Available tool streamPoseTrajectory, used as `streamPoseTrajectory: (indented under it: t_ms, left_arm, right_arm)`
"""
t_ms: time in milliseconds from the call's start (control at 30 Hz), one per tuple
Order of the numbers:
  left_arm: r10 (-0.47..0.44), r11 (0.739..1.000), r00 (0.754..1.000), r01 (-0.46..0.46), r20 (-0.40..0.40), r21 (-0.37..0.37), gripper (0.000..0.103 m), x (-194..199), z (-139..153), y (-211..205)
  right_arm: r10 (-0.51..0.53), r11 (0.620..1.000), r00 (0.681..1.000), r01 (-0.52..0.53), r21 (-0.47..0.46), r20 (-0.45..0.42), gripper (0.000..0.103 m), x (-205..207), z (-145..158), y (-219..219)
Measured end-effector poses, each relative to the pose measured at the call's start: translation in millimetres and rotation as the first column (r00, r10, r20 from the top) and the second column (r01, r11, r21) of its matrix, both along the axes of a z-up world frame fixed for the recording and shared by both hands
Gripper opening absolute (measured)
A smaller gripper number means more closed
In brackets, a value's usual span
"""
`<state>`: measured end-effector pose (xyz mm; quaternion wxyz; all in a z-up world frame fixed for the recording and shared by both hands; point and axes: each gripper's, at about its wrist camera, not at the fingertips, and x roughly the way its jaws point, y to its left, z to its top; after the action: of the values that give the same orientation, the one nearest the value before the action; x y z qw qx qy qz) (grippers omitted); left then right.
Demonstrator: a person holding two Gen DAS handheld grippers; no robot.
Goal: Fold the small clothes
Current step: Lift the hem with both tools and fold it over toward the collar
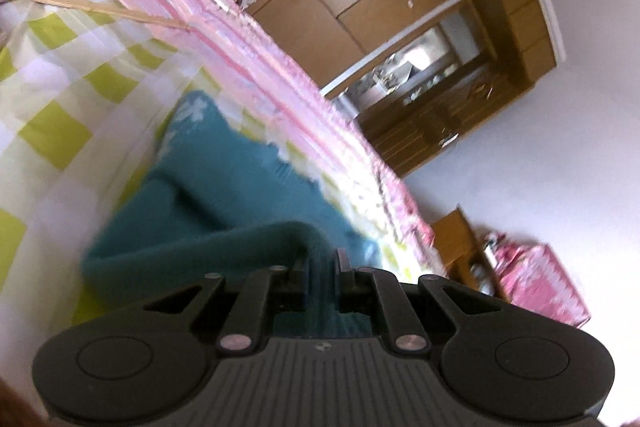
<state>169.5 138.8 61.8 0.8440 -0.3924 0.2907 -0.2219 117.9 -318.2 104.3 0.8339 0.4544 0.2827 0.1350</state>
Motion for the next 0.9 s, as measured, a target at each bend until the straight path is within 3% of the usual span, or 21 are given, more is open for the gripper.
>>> streamPoseTrajectory:
  t_ms: [200, 900]
  left_arm:
    - [0.048, 0.999, 0.996, -0.046, 0.074, -0.023, 0.016, 22.3, 0.6, -0.3]
    - [0.112, 0.993, 0.981, -0.114, 0.157, 0.002, 0.016, 69.5, 7.5, 2.4]
  right_arm:
    - [-0.032, 0.999, 0.999, 0.032, 0.024, 0.023, 0.014, 24.9, 2.7, -2.0]
    - [-0.11, 0.994, 0.989, 0.107, 0.033, 0.096, 0.014, 96.3, -3.7, -6.3]
